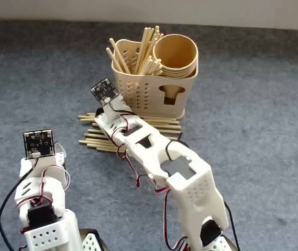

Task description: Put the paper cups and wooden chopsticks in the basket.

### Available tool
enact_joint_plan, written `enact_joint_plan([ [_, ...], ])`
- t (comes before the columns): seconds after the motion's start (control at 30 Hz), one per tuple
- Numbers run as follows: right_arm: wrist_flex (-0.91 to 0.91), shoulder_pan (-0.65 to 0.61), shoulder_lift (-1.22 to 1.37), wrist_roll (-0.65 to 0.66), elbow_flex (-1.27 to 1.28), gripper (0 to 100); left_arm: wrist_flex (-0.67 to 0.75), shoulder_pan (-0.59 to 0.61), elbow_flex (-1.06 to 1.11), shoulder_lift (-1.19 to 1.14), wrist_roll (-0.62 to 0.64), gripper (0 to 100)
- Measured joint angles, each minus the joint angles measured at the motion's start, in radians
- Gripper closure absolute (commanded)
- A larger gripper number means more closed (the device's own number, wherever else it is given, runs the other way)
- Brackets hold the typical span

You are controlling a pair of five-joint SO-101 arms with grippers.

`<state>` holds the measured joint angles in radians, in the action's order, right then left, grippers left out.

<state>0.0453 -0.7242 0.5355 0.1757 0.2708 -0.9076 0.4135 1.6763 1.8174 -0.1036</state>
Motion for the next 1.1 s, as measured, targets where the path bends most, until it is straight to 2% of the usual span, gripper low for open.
enact_joint_plan([
  [0.2,-0.216,-0.032,-0.072,0.060,0.011,97.1,0.000,0.000,0.000,0.000,0.000,86],
  [0.57,-0.592,-0.068,-0.201,0.061,0.015,97.2,0.000,0.000,0.000,0.000,0.000,86],
  [0.67,-0.646,-0.069,-0.239,0.061,0.018,97.2,0.000,0.000,0.000,0.000,0.000,86],
  [0.93,-0.638,-0.069,-0.304,0.063,0.021,97.2,0.000,0.000,0.000,0.000,0.000,86],
  [1.1,-0.397,-0.066,-0.304,0.063,0.037,97.2,0.000,0.000,0.000,0.000,0.000,86],
])
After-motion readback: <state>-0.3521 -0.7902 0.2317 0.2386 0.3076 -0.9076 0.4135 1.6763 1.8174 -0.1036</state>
